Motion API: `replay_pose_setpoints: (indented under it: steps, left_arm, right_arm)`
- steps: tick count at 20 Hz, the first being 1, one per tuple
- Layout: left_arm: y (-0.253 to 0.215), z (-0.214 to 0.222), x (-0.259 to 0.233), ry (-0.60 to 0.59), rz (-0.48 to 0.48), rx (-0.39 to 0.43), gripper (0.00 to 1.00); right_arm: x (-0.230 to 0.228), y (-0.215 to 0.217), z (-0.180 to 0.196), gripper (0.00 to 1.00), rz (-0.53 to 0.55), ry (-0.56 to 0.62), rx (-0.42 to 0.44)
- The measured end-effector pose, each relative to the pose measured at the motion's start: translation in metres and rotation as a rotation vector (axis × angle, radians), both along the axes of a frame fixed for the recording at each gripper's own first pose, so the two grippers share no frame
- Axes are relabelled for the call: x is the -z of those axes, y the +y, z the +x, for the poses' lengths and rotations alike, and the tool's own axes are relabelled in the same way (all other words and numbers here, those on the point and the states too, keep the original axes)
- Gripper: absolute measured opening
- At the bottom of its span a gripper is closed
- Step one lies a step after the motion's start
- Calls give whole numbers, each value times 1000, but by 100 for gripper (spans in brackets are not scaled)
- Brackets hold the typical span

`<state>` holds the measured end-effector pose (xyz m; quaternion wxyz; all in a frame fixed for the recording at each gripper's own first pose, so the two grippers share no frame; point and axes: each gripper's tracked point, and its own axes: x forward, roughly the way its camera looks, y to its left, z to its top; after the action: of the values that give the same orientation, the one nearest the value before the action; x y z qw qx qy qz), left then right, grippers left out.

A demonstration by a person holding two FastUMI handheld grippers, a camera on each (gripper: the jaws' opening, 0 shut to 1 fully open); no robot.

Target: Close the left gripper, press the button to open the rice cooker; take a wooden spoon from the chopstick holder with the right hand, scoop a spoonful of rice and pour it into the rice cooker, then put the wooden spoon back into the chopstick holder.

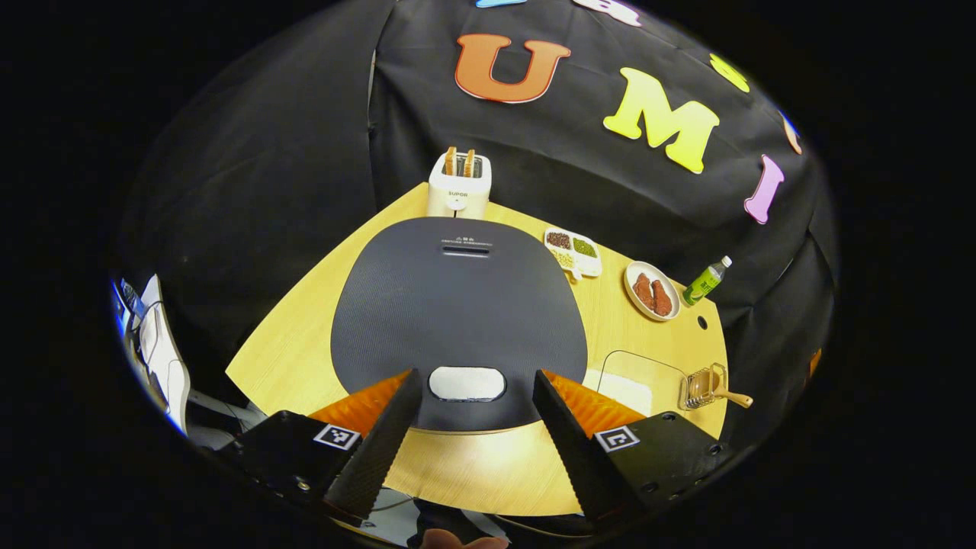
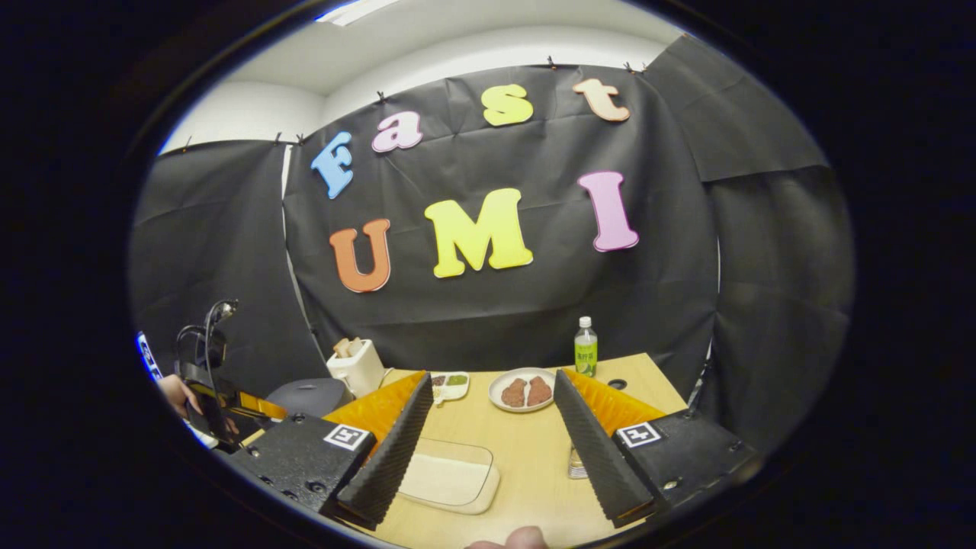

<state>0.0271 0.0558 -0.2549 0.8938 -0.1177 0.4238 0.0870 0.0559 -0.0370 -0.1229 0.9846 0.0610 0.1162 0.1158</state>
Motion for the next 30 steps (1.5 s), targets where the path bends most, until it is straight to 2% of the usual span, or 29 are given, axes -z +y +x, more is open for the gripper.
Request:
replay_pose_setpoints:
  steps: [4,6,7,9,13,15,16,17,18,19,24,26,28,29,30]
  left_arm:
    - [0,-1,6,14,61,10,96]
    - [2,-5,14,40,64,-23,96]
    - [3,2,10,7,81,-32,98]
    - [1,-3,15,19,130,-20,97]
    - [1,2,14,1,134,-43,97]
    - [4,3,16,-15,164,-23,96]
    - [2,5,13,-31,173,-10,100]
    - [0,7,11,-46,168,-4,96]
    - [-4,5,7,-54,148,-3,97]
    - [-9,2,-2,-74,132,-1,95]
    - [-44,-3,-81,-323,91,71,95]
    - [-60,-17,-112,-408,74,124,95]
    - [-76,-37,-138,-475,77,175,95]
    - [-81,-52,-151,-514,83,198,100]
    - [-88,-63,-164,-555,90,218,100]
  right_arm:
    - [5,-5,7,100,14,3,4]
    - [12,-7,8,100,31,21,3]
    - [14,-8,10,100,40,28,1]
    - [16,-11,13,100,50,32,-1]
    - [23,-20,25,100,57,40,5]
    - [34,-27,29,100,45,74,20]
    - [33,-28,30,100,45,77,28]
    - [28,-32,31,99,44,65,43]
    - [22,-35,29,100,39,55,52]
    - [15,-37,26,100,34,42,64]
    - [-17,-37,-7,98,-7,-22,100]
    - [-33,-33,-27,100,-17,-47,118]
    - [-49,-30,-53,98,-31,-68,137]
    - [-57,-28,-66,100,-34,-80,147]
    - [-66,-26,-80,99,-36,-94,158]
